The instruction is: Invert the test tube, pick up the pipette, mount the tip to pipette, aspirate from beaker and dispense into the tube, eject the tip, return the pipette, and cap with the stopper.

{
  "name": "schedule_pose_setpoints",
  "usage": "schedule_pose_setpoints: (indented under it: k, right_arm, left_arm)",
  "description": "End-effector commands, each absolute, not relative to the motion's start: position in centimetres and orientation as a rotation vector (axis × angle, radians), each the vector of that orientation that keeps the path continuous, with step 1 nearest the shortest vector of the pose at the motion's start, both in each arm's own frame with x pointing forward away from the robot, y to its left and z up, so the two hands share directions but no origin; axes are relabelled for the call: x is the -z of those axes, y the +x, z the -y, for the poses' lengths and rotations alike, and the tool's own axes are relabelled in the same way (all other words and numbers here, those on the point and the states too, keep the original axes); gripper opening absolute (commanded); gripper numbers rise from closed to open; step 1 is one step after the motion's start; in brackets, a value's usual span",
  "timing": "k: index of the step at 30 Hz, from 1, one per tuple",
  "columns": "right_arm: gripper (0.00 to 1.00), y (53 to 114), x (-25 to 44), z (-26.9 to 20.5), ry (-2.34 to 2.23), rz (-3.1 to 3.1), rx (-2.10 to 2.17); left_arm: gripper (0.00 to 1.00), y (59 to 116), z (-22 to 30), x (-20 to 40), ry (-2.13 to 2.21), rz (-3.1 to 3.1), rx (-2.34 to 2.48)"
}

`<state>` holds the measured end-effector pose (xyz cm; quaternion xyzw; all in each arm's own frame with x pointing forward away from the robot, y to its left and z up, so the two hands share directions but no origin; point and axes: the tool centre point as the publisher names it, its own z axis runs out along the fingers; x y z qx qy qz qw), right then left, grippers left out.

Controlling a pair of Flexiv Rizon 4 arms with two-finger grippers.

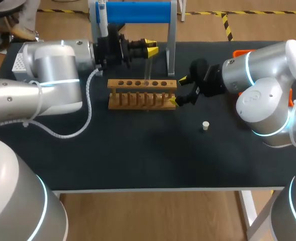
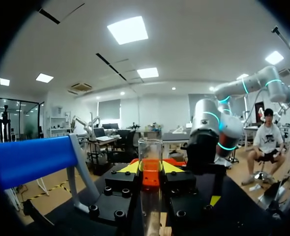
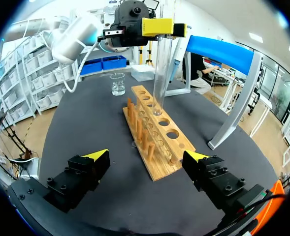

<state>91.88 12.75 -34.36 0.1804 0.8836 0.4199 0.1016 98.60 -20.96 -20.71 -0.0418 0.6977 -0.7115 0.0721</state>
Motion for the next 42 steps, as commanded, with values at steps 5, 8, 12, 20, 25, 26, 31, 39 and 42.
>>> schedule_pose_setpoints:
  k: [5,8,12,20,25,26,31,39,42]
  right_arm:
    - [1.00,91.9,34.3,-12.7,0.533,-2.612,-1.238]
    - [1.00,91.9,34.3,-12.7,0.533,-2.612,-1.238]
    - [1.00,91.9,34.3,-12.7,0.533,-2.612,-1.238]
    - [1.00,91.9,34.3,-12.7,0.533,-2.612,-1.238]
    - [1.00,91.9,34.3,-12.7,0.533,-2.612,-1.238]
    - [1.00,91.9,34.3,-12.7,0.533,-2.612,-1.238]
    - [1.00,91.9,34.3,-12.7,0.533,-2.612,-1.238]
    - [1.00,91.9,34.3,-12.7,0.533,-2.612,-1.238]
    - [1.00,91.9,34.3,-12.7,0.533,-2.612,-1.238]
  left_arm:
    - [0.00,98.7,20.9,21.3,-0.123,-2.072,2.140]
    - [0.00,98.6,20.8,21.4,-0.128,-2.069,2.137]
    - [0.00,98.5,20.6,21.6,-0.132,-2.075,2.122]
    - [0.00,98.5,20.3,21.8,-0.104,-2.134,2.032]
    - [0.00,98.5,20.1,22.0,-0.089,-2.203,1.965]
    - [0.00,98.5,20.1,22.0,-0.091,-2.211,1.956]
    - [0.00,98.5,19.9,22.3,-0.079,-2.272,1.898]
    - [0.00,98.5,20.1,22.8,-0.074,-2.305,1.874]
    - [0.00,98.5,20.2,22.9,-0.078,-2.304,1.877]
